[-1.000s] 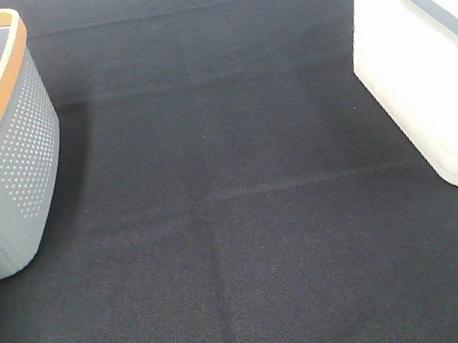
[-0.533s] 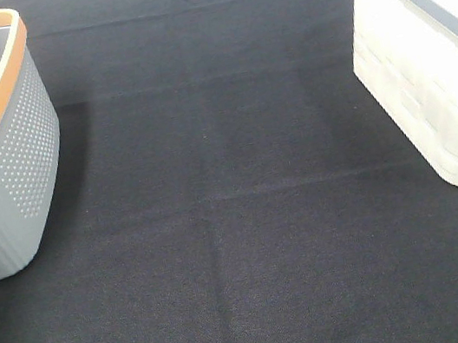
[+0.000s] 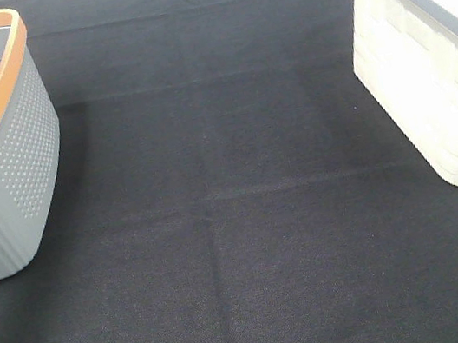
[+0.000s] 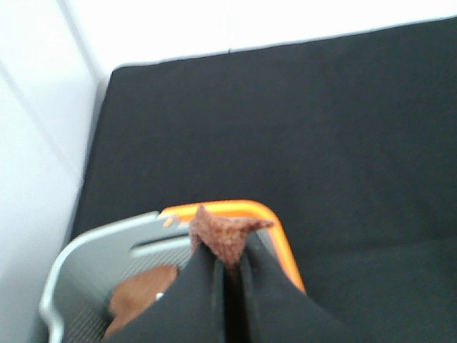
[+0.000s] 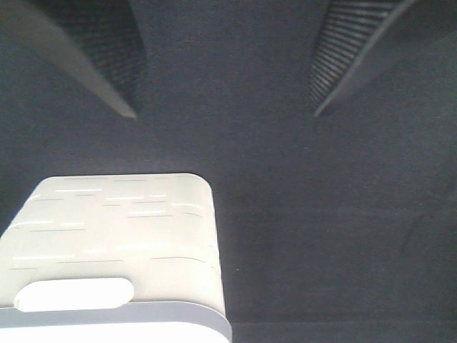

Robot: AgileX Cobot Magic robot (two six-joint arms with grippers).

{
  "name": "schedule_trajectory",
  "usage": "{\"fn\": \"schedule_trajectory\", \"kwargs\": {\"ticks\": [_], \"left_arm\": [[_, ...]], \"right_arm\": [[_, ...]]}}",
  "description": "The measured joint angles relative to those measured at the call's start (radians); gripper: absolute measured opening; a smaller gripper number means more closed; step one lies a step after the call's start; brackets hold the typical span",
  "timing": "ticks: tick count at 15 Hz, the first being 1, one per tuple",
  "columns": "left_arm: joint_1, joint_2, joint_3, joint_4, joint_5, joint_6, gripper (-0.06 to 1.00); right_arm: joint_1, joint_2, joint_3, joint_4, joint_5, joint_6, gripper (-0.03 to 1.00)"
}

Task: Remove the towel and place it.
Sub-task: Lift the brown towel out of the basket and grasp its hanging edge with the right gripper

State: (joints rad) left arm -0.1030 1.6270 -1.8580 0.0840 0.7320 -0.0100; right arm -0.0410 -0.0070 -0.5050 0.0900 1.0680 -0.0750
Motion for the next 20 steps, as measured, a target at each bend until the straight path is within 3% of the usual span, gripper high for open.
{"fn": "schedule_trajectory", "kwargs": {"ticks": [5, 10, 13, 15, 17, 20], "left_arm": [[-0.089, -0.02, -0.014, -0.001, -0.116, 0.0, 0.01], [-0.178, -0.02, -0.087, -0.009, -0.137, 0.0, 0.01], [-0.225, -0.02, -0.109, -0.009, -0.192, 0.0, 0.01], [-0.275, -0.02, -0.109, -0.009, -0.196, 0.0, 0.0], [-0.33, -0.02, -0.109, -0.009, -0.204, 0.0, 0.0], [-0.413, -0.02, -0.109, -0.009, -0.209, 0.0, 0.0]], "right_arm": [[0.0, 0.0, 0.0, 0.009, 0.0, 0.0, 0.63], [0.0, 0.0, 0.0, 0.135, -0.036, 0.009, 0.63], [0.0, 0.073, -0.007, 0.231, -0.11, -0.025, 0.63], [0.0, 0.187, -0.007, 0.365, -0.159, -0.144, 0.63], [0.018, 0.354, -0.014, 0.537, -0.209, -0.352, 0.63], [0.111, 0.562, -0.1, 0.626, -0.241, -0.536, 0.62]]}}
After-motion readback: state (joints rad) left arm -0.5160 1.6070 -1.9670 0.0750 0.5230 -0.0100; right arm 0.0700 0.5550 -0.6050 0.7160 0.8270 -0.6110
